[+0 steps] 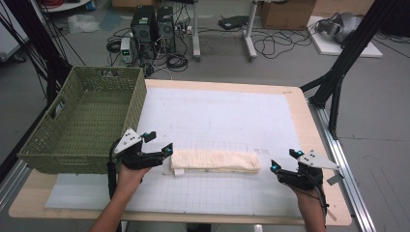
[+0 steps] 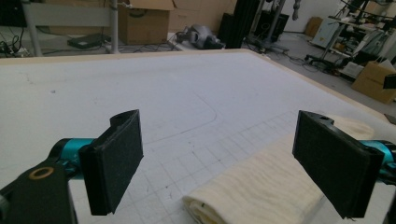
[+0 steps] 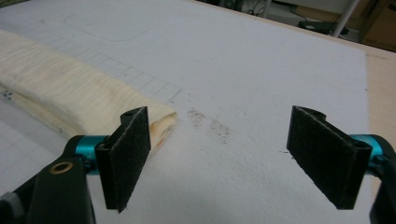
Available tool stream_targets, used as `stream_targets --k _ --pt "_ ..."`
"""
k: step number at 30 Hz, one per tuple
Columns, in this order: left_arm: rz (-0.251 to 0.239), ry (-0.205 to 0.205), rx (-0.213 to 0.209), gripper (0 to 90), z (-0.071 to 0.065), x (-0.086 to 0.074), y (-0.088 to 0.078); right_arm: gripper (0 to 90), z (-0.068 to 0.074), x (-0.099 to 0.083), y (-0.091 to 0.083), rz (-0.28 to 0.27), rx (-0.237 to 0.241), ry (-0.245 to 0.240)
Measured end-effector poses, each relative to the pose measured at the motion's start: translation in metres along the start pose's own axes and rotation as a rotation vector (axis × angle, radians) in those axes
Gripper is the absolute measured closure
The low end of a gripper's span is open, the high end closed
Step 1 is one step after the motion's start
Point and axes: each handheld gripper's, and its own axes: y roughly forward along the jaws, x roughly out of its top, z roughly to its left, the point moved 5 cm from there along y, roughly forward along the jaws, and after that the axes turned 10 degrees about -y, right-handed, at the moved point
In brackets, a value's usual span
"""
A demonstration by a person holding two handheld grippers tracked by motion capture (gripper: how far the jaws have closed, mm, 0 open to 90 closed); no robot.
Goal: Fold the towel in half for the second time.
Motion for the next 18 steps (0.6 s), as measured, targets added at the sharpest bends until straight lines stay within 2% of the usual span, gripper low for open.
stream_targets --k 2,4,7,9,12,15,18 --pt "0.003 -0.002 -0.011 18.7 -0.001 0.001 -0.002 11.6 -0.003 0.001 -0.003 -0.006 -0.024 0.017" --pt "0.004 -0.002 -0.012 21.5 -0.002 0.002 -0.004 11.1 -0.004 0.001 -0.006 -0.011 -0.033 0.027" --pt "0.010 0.001 0.000 18.9 -0.005 0.003 -0.006 10.5 -0.003 0.000 -0.010 -0.010 -0.034 0.011" --pt "0.010 -0.001 -0.002 17.5 -0.006 0.003 -0.007 10.5 -0.004 -0.001 -0.012 -0.010 -0.035 0.017" --pt "0.011 -0.002 0.002 17.4 -0.003 0.002 -0.009 10.5 -0.006 -0.002 -0.013 -0.011 -0.064 0.022" --pt "0.013 -0.014 0.014 17.5 0.003 0.001 -0.010 10.5 -0.010 0.000 -0.010 -0.021 -0.080 0.028" --pt "0.027 -0.010 0.010 19.1 0.002 0.000 -0.009 10.5 -0.012 0.000 -0.004 -0.019 -0.086 0.034"
